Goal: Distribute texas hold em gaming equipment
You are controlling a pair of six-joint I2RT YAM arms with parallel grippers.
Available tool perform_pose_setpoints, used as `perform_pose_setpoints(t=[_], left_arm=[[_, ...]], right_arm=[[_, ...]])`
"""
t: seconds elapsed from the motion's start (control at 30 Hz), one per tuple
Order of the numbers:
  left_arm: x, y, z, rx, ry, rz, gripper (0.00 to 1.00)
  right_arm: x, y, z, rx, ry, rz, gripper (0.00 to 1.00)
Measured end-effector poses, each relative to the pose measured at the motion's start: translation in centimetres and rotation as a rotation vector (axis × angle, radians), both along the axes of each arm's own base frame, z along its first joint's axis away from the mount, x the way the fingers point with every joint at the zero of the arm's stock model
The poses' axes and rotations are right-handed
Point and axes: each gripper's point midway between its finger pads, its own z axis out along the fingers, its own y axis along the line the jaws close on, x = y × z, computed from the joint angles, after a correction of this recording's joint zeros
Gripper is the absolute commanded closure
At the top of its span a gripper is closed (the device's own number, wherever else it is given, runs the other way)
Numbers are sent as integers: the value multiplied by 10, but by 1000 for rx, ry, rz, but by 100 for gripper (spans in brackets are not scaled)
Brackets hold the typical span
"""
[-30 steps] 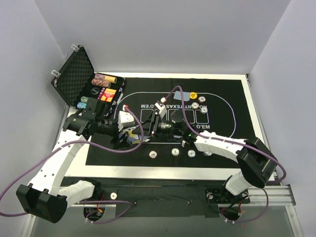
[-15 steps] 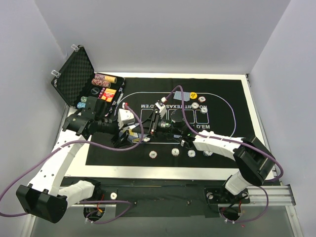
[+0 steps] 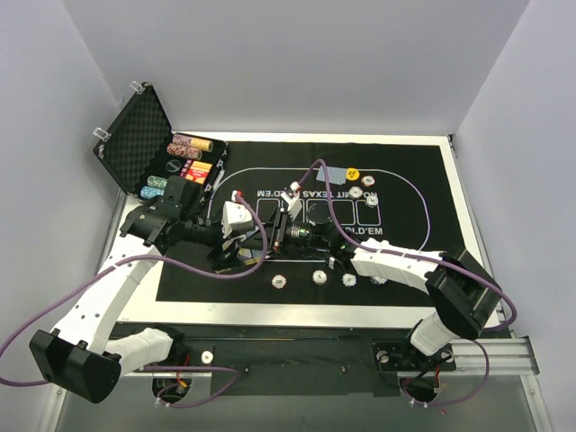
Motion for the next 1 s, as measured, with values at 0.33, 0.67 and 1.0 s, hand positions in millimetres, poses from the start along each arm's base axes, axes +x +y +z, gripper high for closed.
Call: perform_pose_setpoints(t=[0.33, 0.67, 1.0], left_arm=[[-2, 0, -2, 13, -13, -24, 14], [-4, -2, -3, 23, -19, -35, 9], [-11, 4, -16, 52, -14, -37, 27]], right_arm=[[-1, 0, -3, -24, -20, 2, 99], [-7, 4, -4, -43, -23, 21, 99], [-5, 5, 1, -35, -33, 17, 99]])
